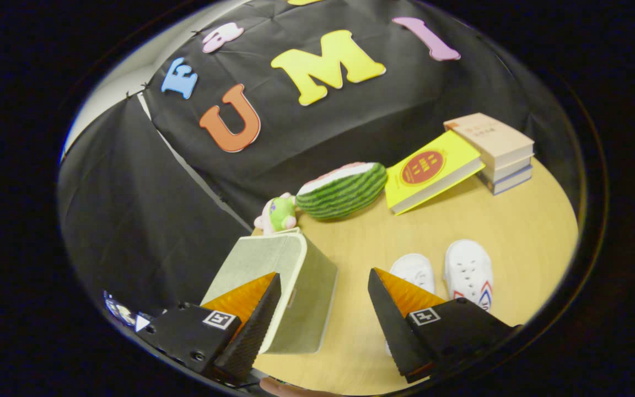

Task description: Open the storage box then place both shoes into the box .Put the left shoe in first, then the right shoe, with the right side of both shoes facing outward in a uniform manner.

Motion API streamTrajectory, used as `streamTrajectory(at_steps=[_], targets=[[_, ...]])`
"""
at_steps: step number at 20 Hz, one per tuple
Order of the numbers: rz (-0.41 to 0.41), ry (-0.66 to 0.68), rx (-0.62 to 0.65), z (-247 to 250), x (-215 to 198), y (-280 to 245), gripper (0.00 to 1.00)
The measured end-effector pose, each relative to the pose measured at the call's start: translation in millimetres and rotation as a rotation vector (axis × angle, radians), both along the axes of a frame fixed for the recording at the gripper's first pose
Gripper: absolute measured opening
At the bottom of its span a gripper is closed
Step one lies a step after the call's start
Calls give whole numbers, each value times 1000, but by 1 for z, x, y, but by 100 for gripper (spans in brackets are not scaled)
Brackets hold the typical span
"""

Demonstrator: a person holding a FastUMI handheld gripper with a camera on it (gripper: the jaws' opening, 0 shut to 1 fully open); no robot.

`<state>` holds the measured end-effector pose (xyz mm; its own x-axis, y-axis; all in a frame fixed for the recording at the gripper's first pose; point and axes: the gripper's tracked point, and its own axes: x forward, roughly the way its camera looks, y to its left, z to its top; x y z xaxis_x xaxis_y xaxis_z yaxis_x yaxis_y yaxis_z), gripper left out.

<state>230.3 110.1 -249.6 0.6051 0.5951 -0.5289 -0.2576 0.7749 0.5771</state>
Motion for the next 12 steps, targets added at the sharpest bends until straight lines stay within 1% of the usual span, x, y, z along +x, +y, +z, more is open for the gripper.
streamTrajectory(at_steps=[2,3,5,6,8,12], targets=[[71,87,90,-13,7,17,98],[120,136,132,-19,8,26,96],[210,238,273,-24,4,43,93],[232,283,345,-26,5,49,92],[245,334,450,-28,13,55,86],[292,416,561,-40,13,67,76]])
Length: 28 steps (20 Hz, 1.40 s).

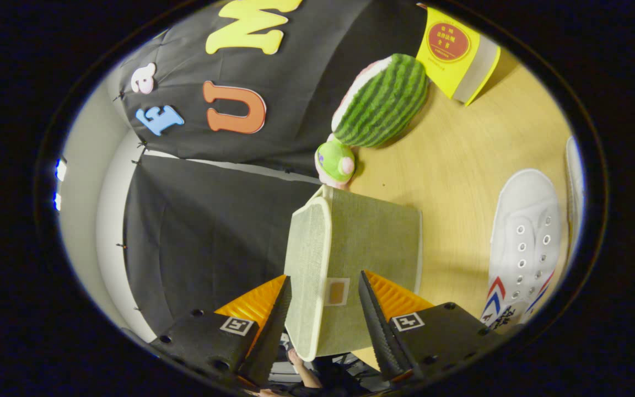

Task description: Open the storage box then place both shoes into the box .Put the left shoe in first, then the right shoe, with the right side of both shoes facing outward in a uniform manner.

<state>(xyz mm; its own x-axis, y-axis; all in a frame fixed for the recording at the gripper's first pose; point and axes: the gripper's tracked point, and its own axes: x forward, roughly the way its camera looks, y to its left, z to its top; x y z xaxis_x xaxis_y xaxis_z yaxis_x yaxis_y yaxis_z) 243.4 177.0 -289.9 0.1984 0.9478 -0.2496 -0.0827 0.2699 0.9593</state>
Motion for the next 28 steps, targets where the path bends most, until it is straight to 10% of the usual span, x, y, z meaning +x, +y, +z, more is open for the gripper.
streamTrajectory(at_steps=[5,8,15,28], targets=[[75,1,43,5,-9,22,57],[87,-14,36,-2,-8,25,28],[67,-12,65,-4,-4,28,7],[-41,-126,0,97,-17,52,5]])
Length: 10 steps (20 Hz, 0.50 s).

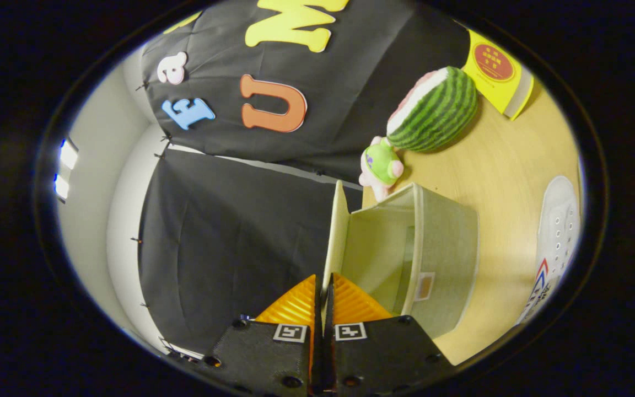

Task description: Open the storage box then place both shoes into the box .Put the left shoe in first, then the right shoe, with the right side of both shoes facing outward in a uniform manner.

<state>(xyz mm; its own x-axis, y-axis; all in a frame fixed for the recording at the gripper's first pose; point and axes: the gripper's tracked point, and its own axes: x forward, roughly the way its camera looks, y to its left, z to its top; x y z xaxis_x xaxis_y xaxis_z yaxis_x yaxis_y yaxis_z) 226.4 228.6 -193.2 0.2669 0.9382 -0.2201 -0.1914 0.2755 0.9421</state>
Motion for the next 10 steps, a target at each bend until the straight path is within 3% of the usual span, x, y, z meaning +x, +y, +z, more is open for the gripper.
streamTrajectory(at_steps=[10], targets=[[-6,-169,-133,71,-23,94,5]])
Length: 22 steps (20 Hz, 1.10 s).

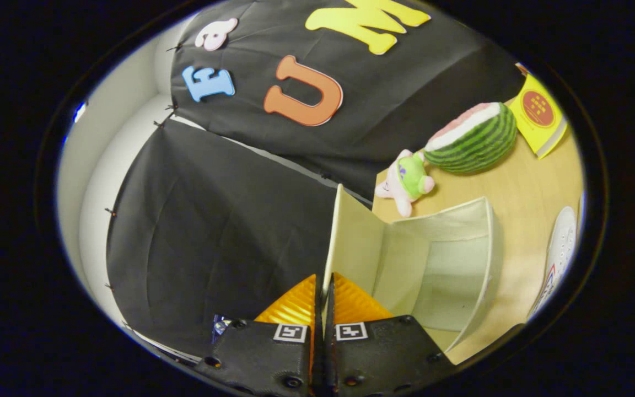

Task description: Open the storage box then place both shoes into the box .Put the left shoe in first, then the right shoe, with the right side of both shoes facing outward in a uniform manner.

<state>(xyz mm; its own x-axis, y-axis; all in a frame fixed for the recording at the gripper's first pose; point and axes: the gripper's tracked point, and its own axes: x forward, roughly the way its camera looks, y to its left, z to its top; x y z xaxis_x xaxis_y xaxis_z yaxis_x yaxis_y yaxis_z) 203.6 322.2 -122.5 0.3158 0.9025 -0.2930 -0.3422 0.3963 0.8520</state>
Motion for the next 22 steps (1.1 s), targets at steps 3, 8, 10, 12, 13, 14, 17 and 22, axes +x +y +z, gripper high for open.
streamTrajectory(at_steps=[3,8,10,12,13,14,17,22], targets=[[2,-55,-30,7,-7,36,8],[96,-50,-91,0,-30,91,26],[116,-58,-125,0,-36,99,54],[131,-80,-131,5,-44,97,86],[131,-94,-154,0,-47,91,100],[116,-101,-179,-4,-45,86,100],[97,-96,-225,-12,-45,67,100],[74,-97,-287,-29,-39,22,100]])
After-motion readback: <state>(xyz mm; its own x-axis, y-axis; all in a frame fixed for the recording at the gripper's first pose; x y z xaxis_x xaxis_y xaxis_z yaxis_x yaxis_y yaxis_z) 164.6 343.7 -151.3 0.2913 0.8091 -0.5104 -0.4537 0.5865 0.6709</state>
